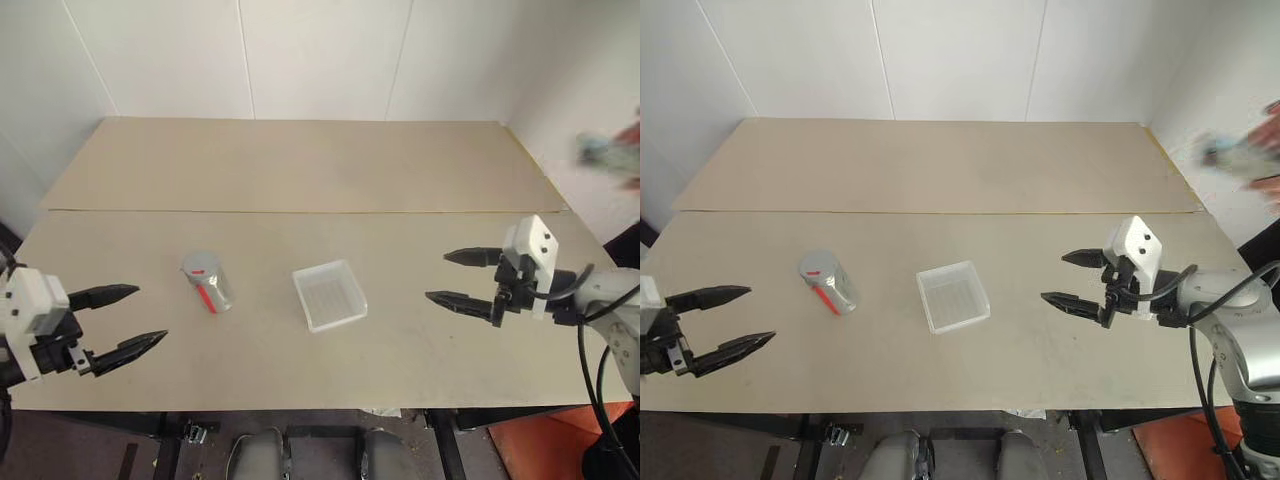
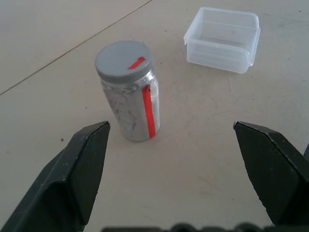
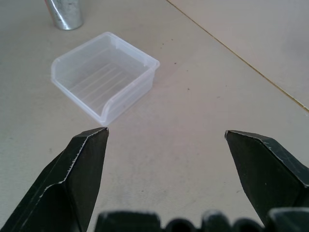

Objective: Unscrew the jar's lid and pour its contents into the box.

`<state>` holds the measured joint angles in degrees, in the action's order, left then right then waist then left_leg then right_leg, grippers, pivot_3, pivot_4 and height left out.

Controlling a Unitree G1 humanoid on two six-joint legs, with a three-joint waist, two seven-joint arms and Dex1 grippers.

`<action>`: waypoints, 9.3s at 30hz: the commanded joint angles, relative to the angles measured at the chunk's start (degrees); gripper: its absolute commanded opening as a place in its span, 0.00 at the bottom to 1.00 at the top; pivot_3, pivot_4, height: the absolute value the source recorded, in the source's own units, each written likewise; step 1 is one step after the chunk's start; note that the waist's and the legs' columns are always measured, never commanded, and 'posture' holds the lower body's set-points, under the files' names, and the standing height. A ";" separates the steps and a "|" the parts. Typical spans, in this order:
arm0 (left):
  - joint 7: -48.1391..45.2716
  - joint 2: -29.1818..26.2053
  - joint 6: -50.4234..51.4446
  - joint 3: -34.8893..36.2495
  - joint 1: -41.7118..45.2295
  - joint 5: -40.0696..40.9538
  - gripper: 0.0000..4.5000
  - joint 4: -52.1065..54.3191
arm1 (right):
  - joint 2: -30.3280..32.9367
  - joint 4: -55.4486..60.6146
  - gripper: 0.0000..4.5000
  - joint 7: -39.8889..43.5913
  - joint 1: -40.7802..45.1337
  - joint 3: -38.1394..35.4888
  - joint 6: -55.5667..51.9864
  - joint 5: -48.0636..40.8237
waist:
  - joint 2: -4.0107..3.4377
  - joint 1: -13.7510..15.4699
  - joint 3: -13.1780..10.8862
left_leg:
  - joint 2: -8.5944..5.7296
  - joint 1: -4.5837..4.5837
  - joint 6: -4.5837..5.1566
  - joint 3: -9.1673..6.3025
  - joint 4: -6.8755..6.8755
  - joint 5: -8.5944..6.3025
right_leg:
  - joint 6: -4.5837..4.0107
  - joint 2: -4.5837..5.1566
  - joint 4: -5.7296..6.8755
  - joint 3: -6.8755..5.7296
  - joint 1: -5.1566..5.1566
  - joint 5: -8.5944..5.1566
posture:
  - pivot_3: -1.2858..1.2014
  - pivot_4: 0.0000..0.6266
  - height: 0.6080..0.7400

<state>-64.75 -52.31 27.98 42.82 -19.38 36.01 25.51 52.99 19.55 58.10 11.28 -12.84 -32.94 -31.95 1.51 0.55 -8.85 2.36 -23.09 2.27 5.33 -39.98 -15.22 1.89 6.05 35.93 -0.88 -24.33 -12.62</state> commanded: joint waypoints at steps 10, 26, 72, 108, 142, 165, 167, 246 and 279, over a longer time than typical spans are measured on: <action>17.47 12.27 -3.54 -7.44 0.47 -7.19 0.99 6.99 | 1.01 4.09 1.00 -1.56 1.54 -1.06 0.30 -1.09 | 0.01 -0.23 0.00 | 0.07 0.07 0.00 0.04 0.01 0.00 | -0.04 -0.08 -0.02 0.07 0.04 0.02 | 0.52 0.24 1.00; 44.06 34.09 -7.03 -26.14 3.17 -20.77 0.99 9.80 | 2.52 -1.40 1.00 14.57 10.62 6.35 6.42 -1.05 | 0.12 0.21 0.01 | 0.09 0.14 0.01 0.05 -0.03 0.00 | -0.14 -0.19 -0.11 0.14 0.18 0.13 | 0.52 0.24 1.00; 54.39 39.06 -15.59 -34.91 17.63 -29.79 0.99 -4.68 | 1.69 0.70 1.00 16.14 10.88 5.50 7.00 -2.41 | 0.12 0.12 0.00 | 0.22 0.12 0.00 0.06 -0.01 0.01 | -0.16 -0.29 -0.12 0.15 0.13 0.20 | 0.52 0.24 1.00; 77.73 54.88 -17.20 -40.06 21.63 -44.34 0.99 -6.25 | 1.04 -2.14 1.00 17.91 13.72 5.98 9.01 -1.65 | 0.15 0.15 -0.01 | 0.12 0.05 0.01 0.01 -0.03 0.01 | -0.11 -0.30 -0.15 0.14 0.13 0.23 | 0.52 0.24 1.00; 2.05 11.91 8.96 -36.94 54.24 1.35 0.45 -23.01 | -28.19 -2.72 1.00 -13.88 37.99 19.45 -6.72 -1.31 | 0.12 -0.68 -0.03 | 0.29 -0.10 -0.25 0.08 0.00 0.16 | -0.22 -0.61 -0.06 -0.01 -0.09 0.30 | 0.52 0.24 1.00; -12.05 17.50 -4.68 -43.16 64.84 -4.91 0.45 -33.89 | -36.99 -9.02 0.61 -19.16 44.75 22.28 -14.16 0.90 | 0.11 -1.36 -0.03 | 0.37 -0.28 -0.29 0.34 -0.01 0.19 | -0.23 -0.72 0.06 -0.02 -0.25 0.31 | 0.52 0.24 1.00; -13.11 17.65 -5.89 -42.98 65.48 -4.98 0.45 -34.56 | -36.66 -10.27 0.61 -16.40 45.12 21.61 -14.30 -0.78 | 0.11 -1.35 -0.03 | 0.37 -0.29 -0.29 0.32 -0.01 0.19 | -0.23 -0.72 0.06 -0.01 -0.25 0.32 | 0.52 0.24 1.00; -15.51 13.85 -7.39 -39.33 60.23 -3.75 0.45 -32.90 | -28.89 -11.56 0.99 -0.71 40.35 19.53 -0.34 3.92 | 0.02 -1.31 -0.10 | 0.43 -0.72 -0.44 0.47 -0.02 0.29 | -0.25 -0.80 0.21 0.06 -0.80 0.38 | 0.52 0.24 1.00; -17.98 14.72 -9.61 -40.54 61.69 -5.47 0.45 -35.63 | -30.39 -19.63 0.99 -7.25 43.84 18.39 -0.78 7.06 | 0.02 -1.31 -0.09 | 0.42 -0.74 -0.46 0.48 -0.03 0.31 | -0.27 -0.80 0.24 0.05 -0.79 0.40 | 0.52 0.24 1.00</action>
<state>-81.10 -37.14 18.93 1.73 42.30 29.32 -13.03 21.23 0.72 51.78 54.71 9.41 -35.30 -25.12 1.52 -0.75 -8.94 2.77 -23.83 1.82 5.81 -40.02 -14.91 1.62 5.25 36.15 -0.83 -25.11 -12.22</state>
